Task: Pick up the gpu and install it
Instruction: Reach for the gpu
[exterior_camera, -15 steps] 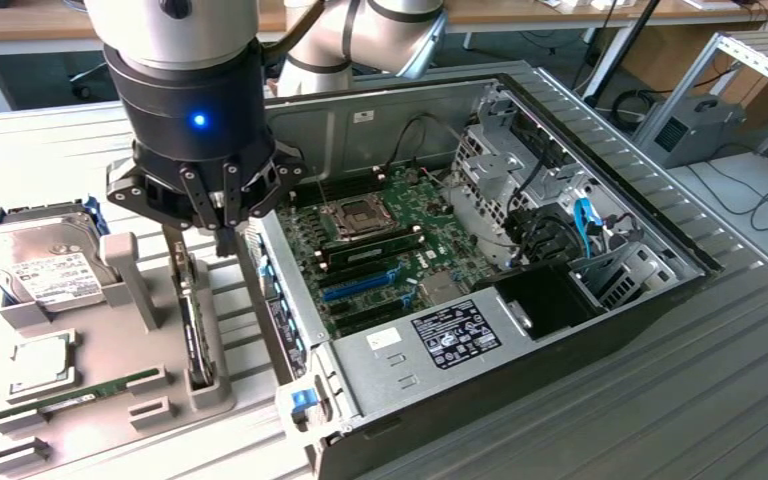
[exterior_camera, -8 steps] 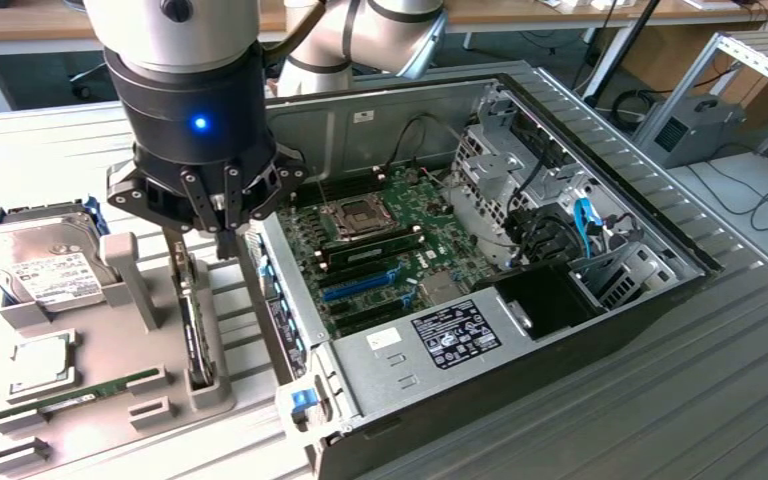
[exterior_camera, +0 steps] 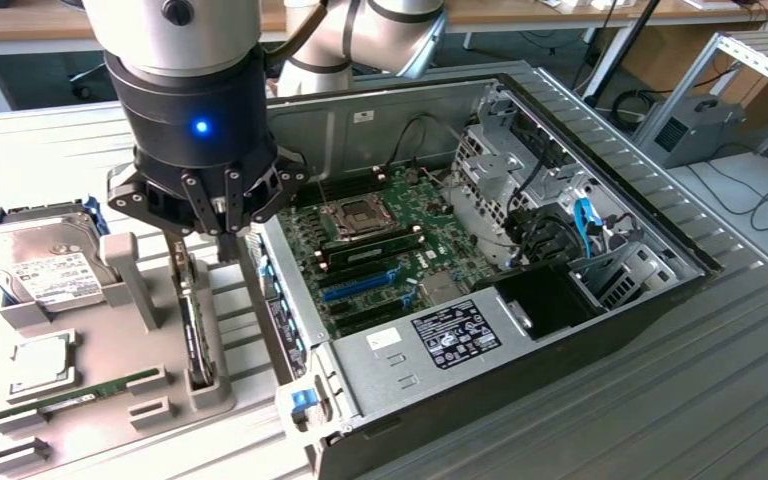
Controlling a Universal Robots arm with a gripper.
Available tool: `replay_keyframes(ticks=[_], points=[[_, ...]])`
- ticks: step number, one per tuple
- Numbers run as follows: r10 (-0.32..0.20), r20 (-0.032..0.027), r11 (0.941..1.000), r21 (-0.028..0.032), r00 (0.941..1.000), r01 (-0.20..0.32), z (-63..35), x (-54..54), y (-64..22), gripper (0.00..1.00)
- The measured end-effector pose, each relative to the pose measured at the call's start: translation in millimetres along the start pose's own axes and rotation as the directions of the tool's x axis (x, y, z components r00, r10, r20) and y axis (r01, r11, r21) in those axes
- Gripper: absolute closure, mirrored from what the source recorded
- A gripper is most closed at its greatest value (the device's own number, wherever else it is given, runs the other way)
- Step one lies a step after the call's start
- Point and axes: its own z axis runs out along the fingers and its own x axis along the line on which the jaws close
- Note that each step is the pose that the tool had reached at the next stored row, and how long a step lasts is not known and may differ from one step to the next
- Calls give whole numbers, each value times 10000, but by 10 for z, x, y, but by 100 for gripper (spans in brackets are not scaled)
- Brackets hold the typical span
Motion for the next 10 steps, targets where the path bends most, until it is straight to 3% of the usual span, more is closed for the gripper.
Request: replay_keyframes(ticks=[10], points=[[0, 0, 10000, -1, 10000, 0, 2, -1, -42, 89]])
